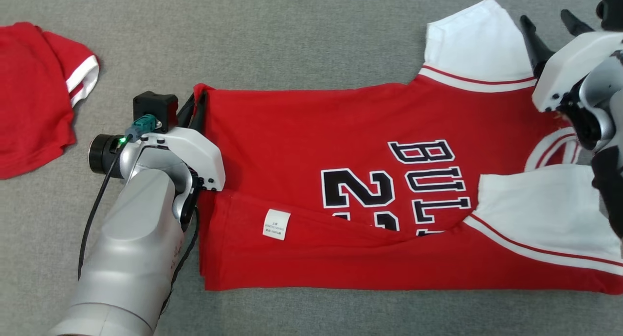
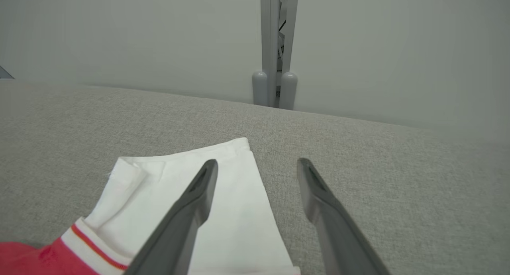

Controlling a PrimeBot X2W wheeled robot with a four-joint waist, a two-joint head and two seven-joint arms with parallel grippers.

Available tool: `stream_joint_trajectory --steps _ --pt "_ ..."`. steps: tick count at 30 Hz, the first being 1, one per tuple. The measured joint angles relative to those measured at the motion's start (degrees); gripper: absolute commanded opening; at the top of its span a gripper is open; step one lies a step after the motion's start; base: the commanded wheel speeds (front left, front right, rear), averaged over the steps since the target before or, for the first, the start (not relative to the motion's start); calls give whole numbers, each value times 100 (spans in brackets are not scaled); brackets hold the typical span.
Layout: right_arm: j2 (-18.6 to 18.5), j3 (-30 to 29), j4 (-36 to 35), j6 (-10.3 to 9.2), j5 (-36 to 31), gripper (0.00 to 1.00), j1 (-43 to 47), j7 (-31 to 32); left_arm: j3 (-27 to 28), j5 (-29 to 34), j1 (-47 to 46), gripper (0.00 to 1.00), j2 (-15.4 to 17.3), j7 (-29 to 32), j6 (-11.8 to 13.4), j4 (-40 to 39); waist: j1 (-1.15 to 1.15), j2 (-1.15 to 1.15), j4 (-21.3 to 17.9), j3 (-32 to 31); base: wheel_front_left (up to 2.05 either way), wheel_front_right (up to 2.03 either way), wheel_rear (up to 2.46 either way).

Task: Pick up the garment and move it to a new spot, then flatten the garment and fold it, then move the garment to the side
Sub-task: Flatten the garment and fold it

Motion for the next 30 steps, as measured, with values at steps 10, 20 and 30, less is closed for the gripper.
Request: stream_joint_trajectory --steps 10,20,30 --pt "-396 272 715 0 -47 100 -898 776 -1328 -1048 27 0 1 -109 147 -866 0 0 566 467 0 0 0" --pt "-425 609 1023 1 -103 0 -1308 958 -1998 -1709 -118 0 0 -193 599 -1117 0 0 822 780 0 0 0" --pt "-594 112 1385 1 -664 0 -1586 -482 -1492 -1562 -378 0 93 -214 886 -1298 0 0 625 757 0 0 0"
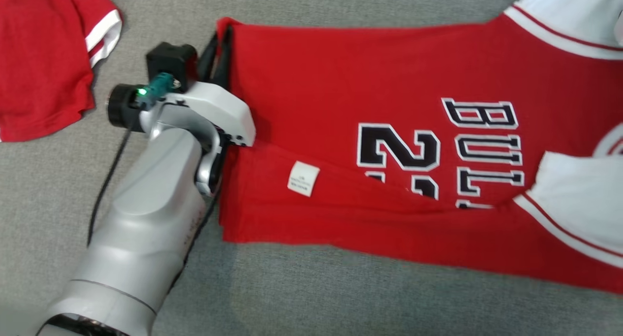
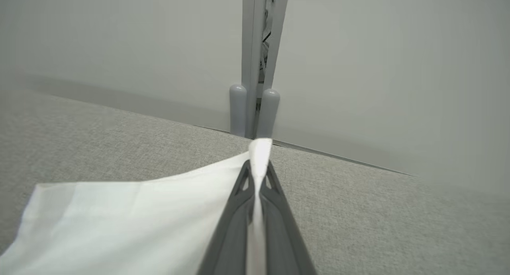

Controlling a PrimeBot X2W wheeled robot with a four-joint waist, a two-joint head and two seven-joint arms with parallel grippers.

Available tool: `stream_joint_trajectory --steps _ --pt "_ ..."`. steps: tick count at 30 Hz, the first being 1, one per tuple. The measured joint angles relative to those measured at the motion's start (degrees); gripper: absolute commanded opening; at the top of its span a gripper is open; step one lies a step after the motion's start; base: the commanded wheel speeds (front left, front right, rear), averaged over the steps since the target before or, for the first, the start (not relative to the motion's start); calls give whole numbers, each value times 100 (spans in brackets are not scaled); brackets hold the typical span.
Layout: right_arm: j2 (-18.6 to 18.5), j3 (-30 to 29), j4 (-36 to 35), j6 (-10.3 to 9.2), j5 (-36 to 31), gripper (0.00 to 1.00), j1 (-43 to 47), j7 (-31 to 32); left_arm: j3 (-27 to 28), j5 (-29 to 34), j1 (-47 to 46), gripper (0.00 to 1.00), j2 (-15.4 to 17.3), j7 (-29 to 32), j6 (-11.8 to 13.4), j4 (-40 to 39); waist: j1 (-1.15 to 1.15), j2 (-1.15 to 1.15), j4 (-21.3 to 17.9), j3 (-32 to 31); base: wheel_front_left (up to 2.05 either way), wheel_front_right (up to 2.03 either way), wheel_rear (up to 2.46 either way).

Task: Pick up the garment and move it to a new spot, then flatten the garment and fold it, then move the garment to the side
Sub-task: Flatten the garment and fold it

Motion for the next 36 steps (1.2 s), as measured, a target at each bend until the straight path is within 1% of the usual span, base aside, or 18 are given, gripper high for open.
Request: stream_joint_trajectory --steps 3,6,9,12,19,24,29,35,36 --pt "114 -111 88 0 -136 0 -20 -361 219 126 27 0 116 -9 11 -111 0 0 -121 -43 0 0 0" --pt "285 -162 133 0 -137 0 22 -713 361 279 121 0 187 -10 -5 -200 0 0 -256 -128 0 0 0" --pt "472 -186 77 -1 -21 0 263 -1080 486 398 379 0 257 -10 -52 -233 0 0 -379 -276 0 0 0" --pt "660 -131 -77 -1 249 0 715 -1274 627 491 667 0 332 -10 -102 -230 0 0 -512 -468 0 0 0" --pt "766 37 -789 -1 977 0 1972 -1397 966 642 1443 0 478 -10 -231 -258 0 0 -826 -1018 0 0 0" --pt "831 56 -1299 -1 1325 0 2793 -1418 1161 720 1915 0 558 -11 -310 -166 0 0 -1066 -1363 0 0 0" --pt "938 55 -1646 -1 1481 0 3499 -1424 1311 827 2278 0 610 -11 -383 -137 0 0 -1287 -1645 0 0 0" --pt "1072 3 -1710 -1 1532 0 4062 -1423 1416 988 2755 0 569 -12 -457 -171 0 0 -1441 -1915 0 0 0" --pt "1085 -31 -1699 -1 1528 0 4112 -1424 1435 1017 2838 31 547 -12 -454 -169 0 0 -1451 -1948 0 0 0"
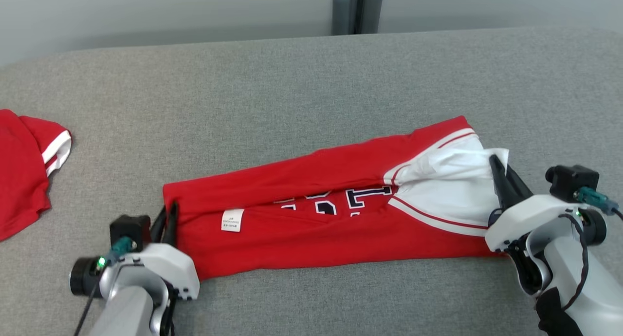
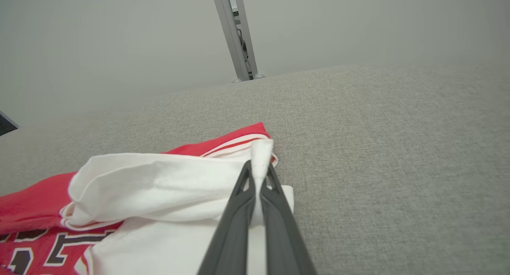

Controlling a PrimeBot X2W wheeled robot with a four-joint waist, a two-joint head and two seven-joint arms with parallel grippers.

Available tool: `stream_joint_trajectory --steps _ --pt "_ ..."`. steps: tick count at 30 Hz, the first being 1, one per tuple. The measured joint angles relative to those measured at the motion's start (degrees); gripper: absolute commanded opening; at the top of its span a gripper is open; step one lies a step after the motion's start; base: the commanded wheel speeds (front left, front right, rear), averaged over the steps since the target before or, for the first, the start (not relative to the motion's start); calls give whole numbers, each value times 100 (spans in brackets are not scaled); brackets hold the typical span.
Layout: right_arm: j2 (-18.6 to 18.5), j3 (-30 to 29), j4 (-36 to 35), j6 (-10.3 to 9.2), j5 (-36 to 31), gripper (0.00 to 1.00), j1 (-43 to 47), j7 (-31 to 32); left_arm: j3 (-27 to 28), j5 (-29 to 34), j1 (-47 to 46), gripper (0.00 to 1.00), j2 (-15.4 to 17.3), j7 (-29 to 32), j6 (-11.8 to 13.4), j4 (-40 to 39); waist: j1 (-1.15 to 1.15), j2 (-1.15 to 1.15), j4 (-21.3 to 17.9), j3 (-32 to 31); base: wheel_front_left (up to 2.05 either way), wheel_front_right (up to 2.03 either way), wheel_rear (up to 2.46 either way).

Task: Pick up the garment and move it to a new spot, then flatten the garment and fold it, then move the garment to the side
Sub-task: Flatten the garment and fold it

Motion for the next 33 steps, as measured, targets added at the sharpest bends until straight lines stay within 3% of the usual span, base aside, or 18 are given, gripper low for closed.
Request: stream_joint_trajectory --steps 1,2,3,14,26,33 --pt "18 -34 26 0 -4 0 43 1 22 32 77 62 -29 0 3 7 0 0 -7 -27 0 0 0" --pt "29 -58 67 0 -20 34 77 0 36 73 148 100 -56 0 23 0 0 0 -7 -50 0 0 0" --pt "47 -98 96 0 -35 100 114 0 54 118 219 100 -76 0 54 -36 0 0 -4 -72 0 0 0" --pt "162 -889 -538 -1 -264 100 654 0 846 578 1600 100 -300 -2 514 -1371 0 0 89 -388 0 0 0" --pt "285 -1077 408 -1 -837 100 494 534 1195 1034 1905 100 -573 -2 366 -1796 0 0 605 -261 0 0 0" --pt "385 -1239 946 -8 -812 100 250 839 1314 1087 1875 100 -623 -2 296 -1790 0 0 830 -112 0 0 0"
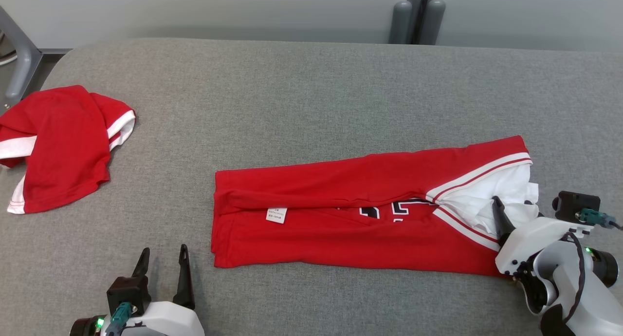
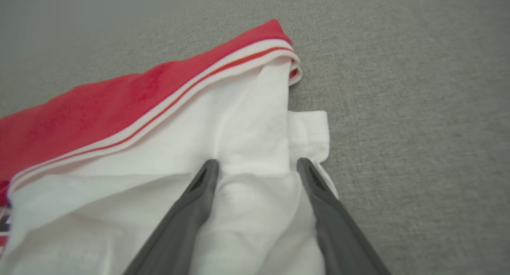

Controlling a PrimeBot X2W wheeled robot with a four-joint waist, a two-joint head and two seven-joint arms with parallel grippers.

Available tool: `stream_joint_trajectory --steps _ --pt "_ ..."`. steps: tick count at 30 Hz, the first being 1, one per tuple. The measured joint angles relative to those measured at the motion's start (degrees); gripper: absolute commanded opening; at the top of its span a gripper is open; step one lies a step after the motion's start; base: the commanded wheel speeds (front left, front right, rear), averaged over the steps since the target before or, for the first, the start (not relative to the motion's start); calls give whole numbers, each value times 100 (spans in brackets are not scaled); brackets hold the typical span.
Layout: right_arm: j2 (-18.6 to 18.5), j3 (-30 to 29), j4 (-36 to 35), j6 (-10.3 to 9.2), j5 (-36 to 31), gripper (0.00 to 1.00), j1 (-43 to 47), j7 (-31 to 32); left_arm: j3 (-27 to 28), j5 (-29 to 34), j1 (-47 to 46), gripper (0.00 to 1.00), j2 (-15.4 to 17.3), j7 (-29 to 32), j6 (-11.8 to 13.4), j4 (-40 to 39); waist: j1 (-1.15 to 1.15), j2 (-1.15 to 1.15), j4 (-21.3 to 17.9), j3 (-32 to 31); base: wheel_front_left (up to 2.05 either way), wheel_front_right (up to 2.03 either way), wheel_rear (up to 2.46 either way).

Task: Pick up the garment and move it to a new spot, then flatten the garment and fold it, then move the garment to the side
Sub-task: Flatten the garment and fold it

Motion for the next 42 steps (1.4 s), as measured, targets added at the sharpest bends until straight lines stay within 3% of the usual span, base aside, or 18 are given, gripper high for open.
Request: stream_joint_trajectory --steps 1,2,3,10,19,23,32,42 --pt "5 30 10 -2 29 78 -24 32 18 18 -4 100 -1 0 -3 1 1 0 13 11 0 0 0" --pt "21 51 9 -3 99 25 -36 45 35 22 -4 100 -1 0 -21 1 0 0 17 18 0 0 0" --pt "33 105 8 -12 138 0 -46 53 48 30 -5 100 0 0 -29 1 0 0 17 22 0 0 0" --pt "96 241 16 9 400 0 -75 -105 -27 67 -107 100 -12 0 -77 -18 0 0 -34 -1 0 0 0" --pt "-234 -196 178 9 465 0 -110 -702 -147 -24 -125 100 -14 0 -77 14 0 0 -241 -108 0 0 0" --pt "-194 -233 -10 8 449 0 -143 -778 -190 -34 -129 100 -15 0 -87 41 0 0 -382 -144 0 0 0" --pt "269 858 -1046 7 917 0 86 -698 -435 -69 -237 100 -16 0 -93 79 0 0 -427 -201 0 0 0" --pt "399 2283 -2065 7 1588 0 381 -211 -912 -24 -331 100 -16 0 -96 46 0 0 131 -218 0 0 0"
